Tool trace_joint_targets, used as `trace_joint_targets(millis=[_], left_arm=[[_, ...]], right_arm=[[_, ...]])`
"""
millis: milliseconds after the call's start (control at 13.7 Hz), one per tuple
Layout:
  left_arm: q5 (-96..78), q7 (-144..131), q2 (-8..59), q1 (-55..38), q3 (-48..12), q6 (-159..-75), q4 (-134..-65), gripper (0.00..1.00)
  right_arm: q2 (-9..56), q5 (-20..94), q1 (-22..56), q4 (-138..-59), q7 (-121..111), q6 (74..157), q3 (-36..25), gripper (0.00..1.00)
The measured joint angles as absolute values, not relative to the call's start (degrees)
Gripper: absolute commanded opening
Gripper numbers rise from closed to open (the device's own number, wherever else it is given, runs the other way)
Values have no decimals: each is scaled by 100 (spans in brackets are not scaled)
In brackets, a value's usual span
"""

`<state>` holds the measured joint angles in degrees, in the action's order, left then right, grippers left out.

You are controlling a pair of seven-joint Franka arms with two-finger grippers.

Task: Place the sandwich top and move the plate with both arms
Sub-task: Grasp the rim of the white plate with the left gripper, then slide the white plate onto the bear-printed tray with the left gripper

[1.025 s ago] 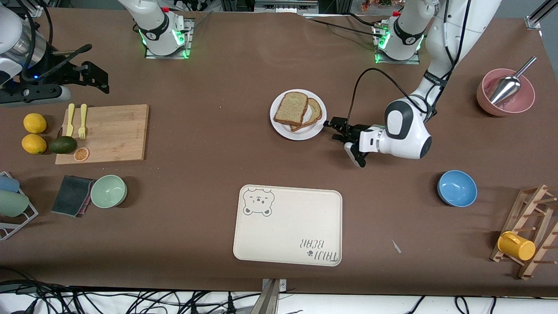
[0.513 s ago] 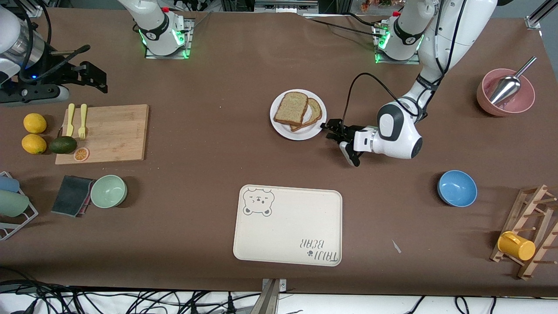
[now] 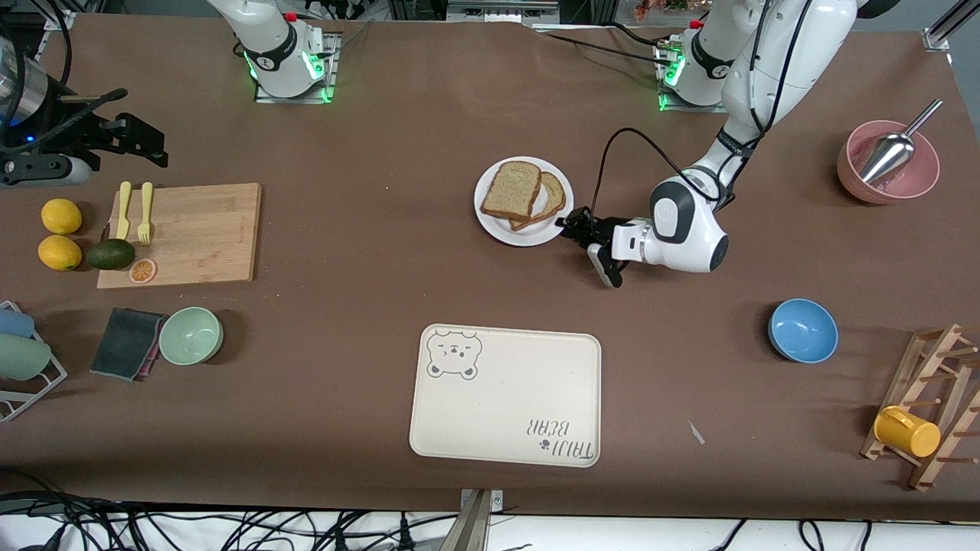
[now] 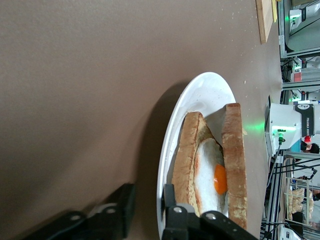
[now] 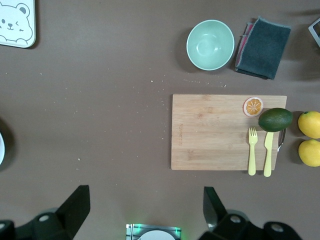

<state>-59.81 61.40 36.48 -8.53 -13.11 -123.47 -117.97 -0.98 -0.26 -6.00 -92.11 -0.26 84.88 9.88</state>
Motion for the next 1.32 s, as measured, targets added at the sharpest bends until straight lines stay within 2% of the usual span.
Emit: trace_joint_targets(millis=[806,1025,1318], left_arm=[[-6193,6099,3637,-607,-1368,-11969,-11764,0],[-6193,5809,3601,-410,-1361,-11811,-11410,0],[-6193,4847,3591,-401,-1369,-11797,-10584,0]], right_arm=[[-31,-25,-600,-9215,-25,8488,978,100],[-31,-25,-600,-9215,-25,8489,973,100],[-31,-25,-601,-9186,-25,8494,967,100]])
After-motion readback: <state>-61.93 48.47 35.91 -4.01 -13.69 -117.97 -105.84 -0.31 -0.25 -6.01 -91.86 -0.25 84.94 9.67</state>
